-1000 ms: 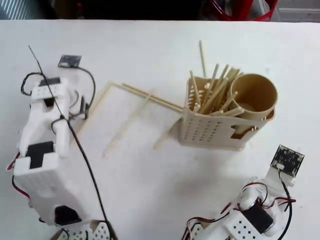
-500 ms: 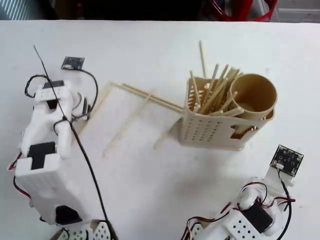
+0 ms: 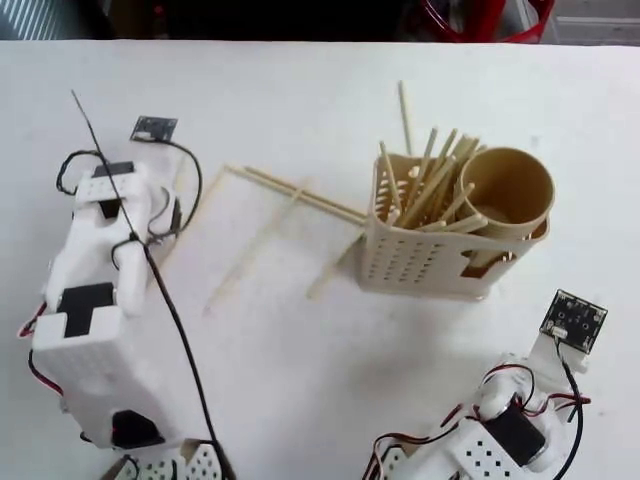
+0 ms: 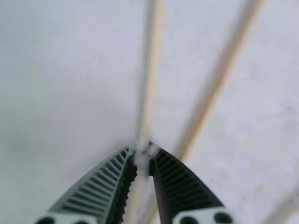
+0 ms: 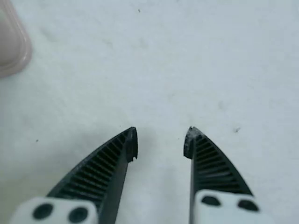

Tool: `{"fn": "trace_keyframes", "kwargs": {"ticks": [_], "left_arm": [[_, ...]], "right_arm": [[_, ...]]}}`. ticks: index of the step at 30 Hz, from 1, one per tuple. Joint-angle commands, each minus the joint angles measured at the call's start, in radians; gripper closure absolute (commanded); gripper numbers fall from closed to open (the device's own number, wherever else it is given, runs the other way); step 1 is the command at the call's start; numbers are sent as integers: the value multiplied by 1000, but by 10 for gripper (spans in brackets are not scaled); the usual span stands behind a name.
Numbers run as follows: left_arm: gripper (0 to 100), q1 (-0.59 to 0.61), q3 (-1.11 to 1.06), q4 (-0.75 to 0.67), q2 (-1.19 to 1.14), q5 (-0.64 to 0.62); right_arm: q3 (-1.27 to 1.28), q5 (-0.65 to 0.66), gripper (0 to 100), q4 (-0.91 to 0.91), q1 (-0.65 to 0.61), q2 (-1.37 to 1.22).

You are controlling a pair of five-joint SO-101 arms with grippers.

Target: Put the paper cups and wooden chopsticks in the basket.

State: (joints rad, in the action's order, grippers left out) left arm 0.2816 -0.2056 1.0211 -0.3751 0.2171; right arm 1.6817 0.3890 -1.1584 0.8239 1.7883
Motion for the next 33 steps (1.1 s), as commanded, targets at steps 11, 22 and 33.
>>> {"fn": "trace_keyframes", "kwargs": {"ticks": [11, 22, 33], "left_arm": [[852, -4, 207, 255, 18, 164], [850, -58, 404, 391, 5, 304], [849, -111, 427, 296, -205, 301]], "right_arm": [[9, 2, 823, 16, -2, 7], [9, 2, 823, 16, -8, 7], [9, 2, 823, 16, -2, 7]]}}
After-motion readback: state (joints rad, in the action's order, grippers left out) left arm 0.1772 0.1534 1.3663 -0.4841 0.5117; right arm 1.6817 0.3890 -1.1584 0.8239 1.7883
